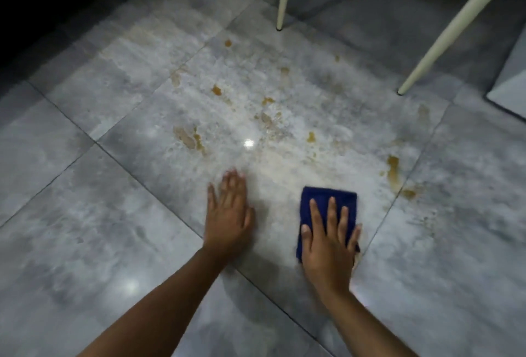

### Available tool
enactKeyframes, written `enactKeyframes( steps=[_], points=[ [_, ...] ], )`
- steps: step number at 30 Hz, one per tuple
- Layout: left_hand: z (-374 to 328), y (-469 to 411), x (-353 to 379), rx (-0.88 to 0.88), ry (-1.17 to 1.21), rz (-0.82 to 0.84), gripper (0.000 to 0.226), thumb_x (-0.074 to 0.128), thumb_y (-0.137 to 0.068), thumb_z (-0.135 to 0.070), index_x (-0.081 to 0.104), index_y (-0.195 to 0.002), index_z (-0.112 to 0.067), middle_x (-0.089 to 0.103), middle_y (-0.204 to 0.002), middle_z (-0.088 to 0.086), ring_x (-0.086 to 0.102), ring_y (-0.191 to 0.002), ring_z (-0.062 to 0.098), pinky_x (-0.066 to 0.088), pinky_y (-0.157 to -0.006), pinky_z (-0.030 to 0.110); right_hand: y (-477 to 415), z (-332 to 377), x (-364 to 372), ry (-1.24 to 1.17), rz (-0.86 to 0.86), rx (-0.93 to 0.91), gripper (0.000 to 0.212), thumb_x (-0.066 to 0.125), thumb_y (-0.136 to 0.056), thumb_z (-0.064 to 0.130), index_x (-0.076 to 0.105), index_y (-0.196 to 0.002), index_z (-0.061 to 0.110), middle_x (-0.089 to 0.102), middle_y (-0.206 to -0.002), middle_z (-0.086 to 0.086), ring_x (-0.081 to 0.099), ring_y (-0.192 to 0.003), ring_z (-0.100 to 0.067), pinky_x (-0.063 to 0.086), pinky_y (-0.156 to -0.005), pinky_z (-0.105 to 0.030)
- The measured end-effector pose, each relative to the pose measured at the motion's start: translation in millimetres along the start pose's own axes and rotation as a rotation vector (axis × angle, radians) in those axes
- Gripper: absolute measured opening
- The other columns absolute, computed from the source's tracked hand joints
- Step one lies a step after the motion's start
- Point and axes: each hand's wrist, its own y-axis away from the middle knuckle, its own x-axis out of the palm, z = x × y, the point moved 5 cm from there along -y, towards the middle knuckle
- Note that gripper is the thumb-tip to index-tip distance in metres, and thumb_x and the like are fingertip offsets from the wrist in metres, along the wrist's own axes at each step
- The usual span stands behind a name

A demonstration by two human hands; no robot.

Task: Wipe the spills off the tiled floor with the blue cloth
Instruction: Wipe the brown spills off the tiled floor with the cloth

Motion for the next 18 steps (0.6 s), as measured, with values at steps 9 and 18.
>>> enactKeyframes(
  steps=[9,18],
  points=[
    [-43,-1,36,0.099,-0.092,0.045,0.060,0.016,-0.100,-0.041,0.001,-0.153,-0.015,-0.005,-0.160,0.003,-0.014,-0.146,0.011,-0.005,-0.119,0.044,10,-20,-1,0.066,0.007,-0.189,0.052,0.028,-0.098,0.045,0.029,-0.148,0.033,0.022,-0.157,-0.002,0.021,-0.144,-0.029,0.017,-0.114,-0.057],
    [-44,1,39,0.073,-0.131,0.061,0.061,0.016,-0.099,-0.041,0.002,-0.153,-0.015,-0.003,-0.160,0.003,-0.012,-0.146,0.011,-0.005,-0.119,0.044,74,-73,-5,-0.025,-0.011,0.178,0.056,0.014,-0.098,0.050,0.025,-0.149,0.029,0.027,-0.155,-0.010,0.018,-0.143,-0.033,0.018,-0.107,-0.062]
  ],
)
